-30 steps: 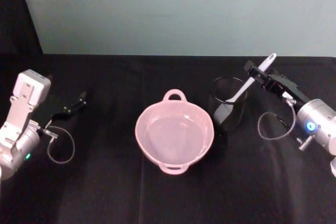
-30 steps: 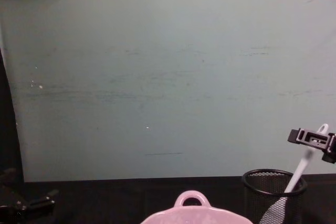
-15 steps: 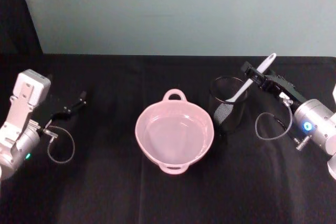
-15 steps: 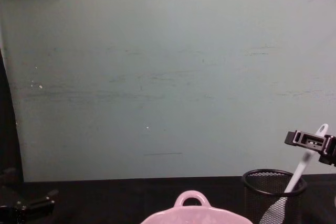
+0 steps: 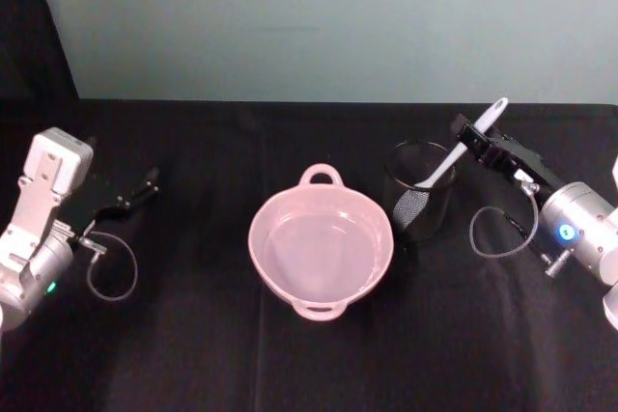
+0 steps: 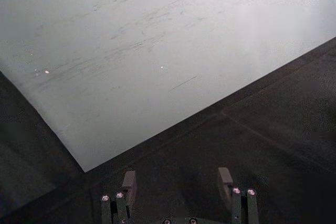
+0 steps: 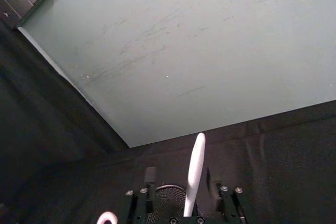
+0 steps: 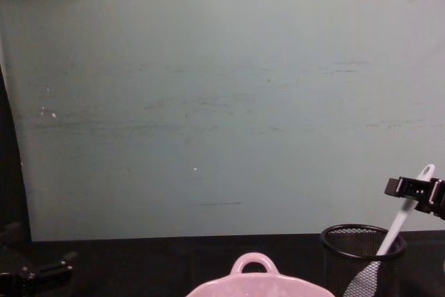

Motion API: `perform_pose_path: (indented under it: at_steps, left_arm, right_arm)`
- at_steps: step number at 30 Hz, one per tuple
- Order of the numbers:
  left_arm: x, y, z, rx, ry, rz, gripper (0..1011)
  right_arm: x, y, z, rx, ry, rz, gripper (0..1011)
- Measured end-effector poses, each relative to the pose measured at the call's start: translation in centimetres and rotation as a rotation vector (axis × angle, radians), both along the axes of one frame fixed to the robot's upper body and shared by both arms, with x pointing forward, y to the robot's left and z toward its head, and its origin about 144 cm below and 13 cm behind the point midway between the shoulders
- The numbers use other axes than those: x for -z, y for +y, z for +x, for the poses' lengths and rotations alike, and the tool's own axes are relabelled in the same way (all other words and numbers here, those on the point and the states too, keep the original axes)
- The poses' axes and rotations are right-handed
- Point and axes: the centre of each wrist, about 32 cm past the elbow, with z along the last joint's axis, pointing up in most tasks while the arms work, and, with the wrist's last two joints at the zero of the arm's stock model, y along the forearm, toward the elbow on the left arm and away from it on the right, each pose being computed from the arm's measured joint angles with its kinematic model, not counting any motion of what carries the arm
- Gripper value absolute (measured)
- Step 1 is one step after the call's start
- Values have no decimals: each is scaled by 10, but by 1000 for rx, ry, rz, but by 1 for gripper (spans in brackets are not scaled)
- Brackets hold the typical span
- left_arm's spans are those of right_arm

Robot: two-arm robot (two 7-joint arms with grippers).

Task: Use the one hand to pick up the spoon and stir the clear water in the bowl.

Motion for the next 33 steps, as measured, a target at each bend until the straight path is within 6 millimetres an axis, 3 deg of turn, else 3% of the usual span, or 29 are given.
perform_pose_path:
  at_steps: [10,17,26,33]
  left_arm:
    - [0,0,0,0,0,0,1011]
    - [0,0,0,0,0,0,1011]
    - [0,0,0,0,0,0,1011]
    - [0,0,0,0,0,0,1011]
  right_arm:
    - [0,0,0,0,0,0,282]
    - [0,0,0,-1,0,0,109]
    - [0,0,0,-1,-1,-2,109]
    - [-14,2,-6,-19,-95,-136,109]
